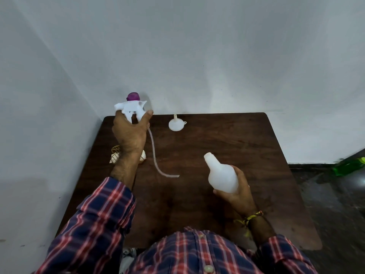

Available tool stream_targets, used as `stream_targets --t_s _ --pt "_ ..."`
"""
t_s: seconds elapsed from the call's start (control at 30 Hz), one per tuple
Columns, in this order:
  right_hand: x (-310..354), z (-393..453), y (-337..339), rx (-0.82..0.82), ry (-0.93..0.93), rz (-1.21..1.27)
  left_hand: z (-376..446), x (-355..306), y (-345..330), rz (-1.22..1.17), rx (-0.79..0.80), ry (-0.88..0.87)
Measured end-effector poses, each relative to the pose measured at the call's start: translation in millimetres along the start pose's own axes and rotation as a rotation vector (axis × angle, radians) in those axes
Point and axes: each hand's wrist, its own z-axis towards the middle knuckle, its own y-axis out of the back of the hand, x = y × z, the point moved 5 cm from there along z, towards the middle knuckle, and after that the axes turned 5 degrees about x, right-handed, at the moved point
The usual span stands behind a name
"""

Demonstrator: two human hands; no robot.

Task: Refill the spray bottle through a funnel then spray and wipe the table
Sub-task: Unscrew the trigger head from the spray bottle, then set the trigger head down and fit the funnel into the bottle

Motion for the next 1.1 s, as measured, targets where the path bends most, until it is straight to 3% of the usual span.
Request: stream_targets --t_s 0.23,0.37,0.5,0.67,0.83,1.1 --pt "0.5 18.2 -17.7 0.051 -0.098 -0.035 -20.6 95.5 -0.8 0.356 0.172 0.242" --pt "-3.1 28.2 -28.3 0.079 -0.18 -0.179 -38.5 146.3 4.4 0.469 0.237 0.367" --pt "-8.6 34.4 -33.1 0.08 -0.259 -0.282 -52.0 200.2 14.2 0.421 0.284 0.612" --pt "-8.4 43.1 -33.1 0.03 -0.237 -0.374 -55.4 356.6 33.7 0.348 0.189 0.789" --pt "-5.7 50.4 -42.4 0.025 -0.261 -0.329 -76.3 254.4 49.4 0.473 0.189 0.764" --pt "-10.1 51.9 -54.0 0.042 -0.359 -0.279 -76.9 236.6 47.5 0.79 0.347 0.71"
